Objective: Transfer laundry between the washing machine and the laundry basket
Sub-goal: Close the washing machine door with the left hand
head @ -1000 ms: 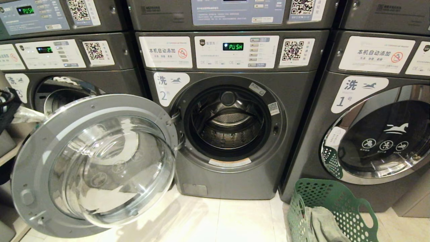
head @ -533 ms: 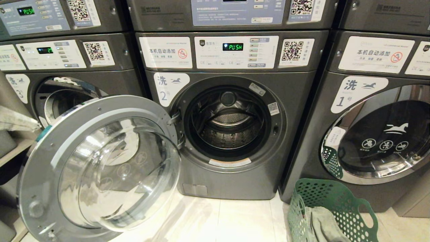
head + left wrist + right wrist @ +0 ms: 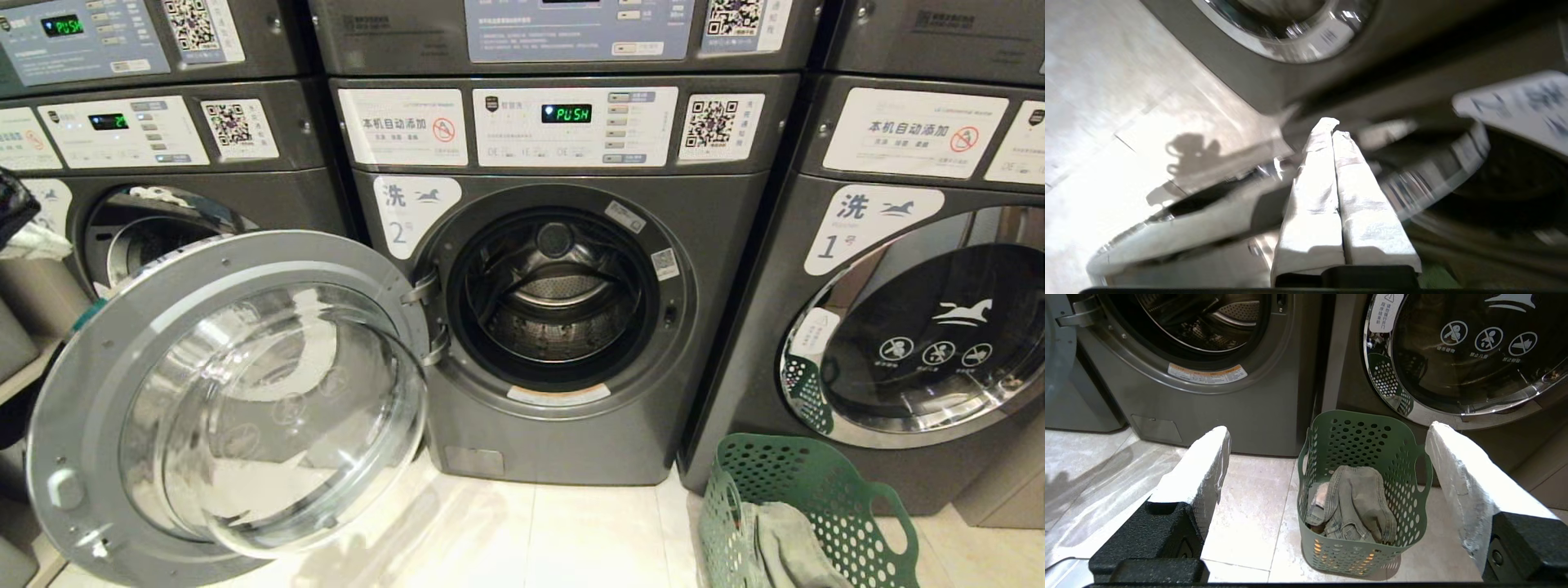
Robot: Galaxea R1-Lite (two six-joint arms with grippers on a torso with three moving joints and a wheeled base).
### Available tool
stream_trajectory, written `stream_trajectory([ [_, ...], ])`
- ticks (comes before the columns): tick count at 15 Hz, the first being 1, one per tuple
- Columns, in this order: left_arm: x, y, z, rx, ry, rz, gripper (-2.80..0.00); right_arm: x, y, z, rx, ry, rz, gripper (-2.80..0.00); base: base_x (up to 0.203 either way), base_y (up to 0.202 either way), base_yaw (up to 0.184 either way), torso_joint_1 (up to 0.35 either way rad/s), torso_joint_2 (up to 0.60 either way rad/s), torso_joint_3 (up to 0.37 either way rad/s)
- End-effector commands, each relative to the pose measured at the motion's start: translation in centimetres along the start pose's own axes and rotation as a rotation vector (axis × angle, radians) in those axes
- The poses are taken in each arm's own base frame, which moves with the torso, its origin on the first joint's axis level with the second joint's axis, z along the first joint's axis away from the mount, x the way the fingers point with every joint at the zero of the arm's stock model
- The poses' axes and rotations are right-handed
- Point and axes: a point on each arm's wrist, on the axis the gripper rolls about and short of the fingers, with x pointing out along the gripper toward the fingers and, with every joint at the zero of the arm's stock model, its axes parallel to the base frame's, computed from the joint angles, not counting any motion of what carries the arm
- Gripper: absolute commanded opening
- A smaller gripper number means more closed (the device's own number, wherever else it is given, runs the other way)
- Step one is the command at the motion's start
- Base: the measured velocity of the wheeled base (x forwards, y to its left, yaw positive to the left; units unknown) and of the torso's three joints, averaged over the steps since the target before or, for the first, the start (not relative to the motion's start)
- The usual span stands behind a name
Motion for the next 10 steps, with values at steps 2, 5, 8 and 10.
stream_trajectory([
  [2,4.7,1.7,-2.0,-0.03,0.139,0.079,-2.8,0.0,0.0,-0.1,-0.001,0.002,0.001,0.0,0.0,0.0,0.0,0.0,0.0,0.0],
  [5,6.5,2.4,-2.5,-0.044,0.184,0.099,-2.8,0.0,0.0,-0.1,-0.001,0.002,0.001,0.0,0.0,0.0,0.0,0.0,0.0,0.0],
  [8,5.7,2.2,-2.8,-0.055,0.226,0.074,-2.8,0.0,0.0,-0.1,-0.002,0.002,0.001,0.0,0.0,0.0,0.0,0.0,0.0,0.0],
  [10,3.4,1.5,-3.4,-0.066,0.283,0.054,-2.8,0.0,0.0,-0.1,-0.001,0.002,0.001,0.0,0.0,0.0,0.0,0.0,0.0,0.0],
])
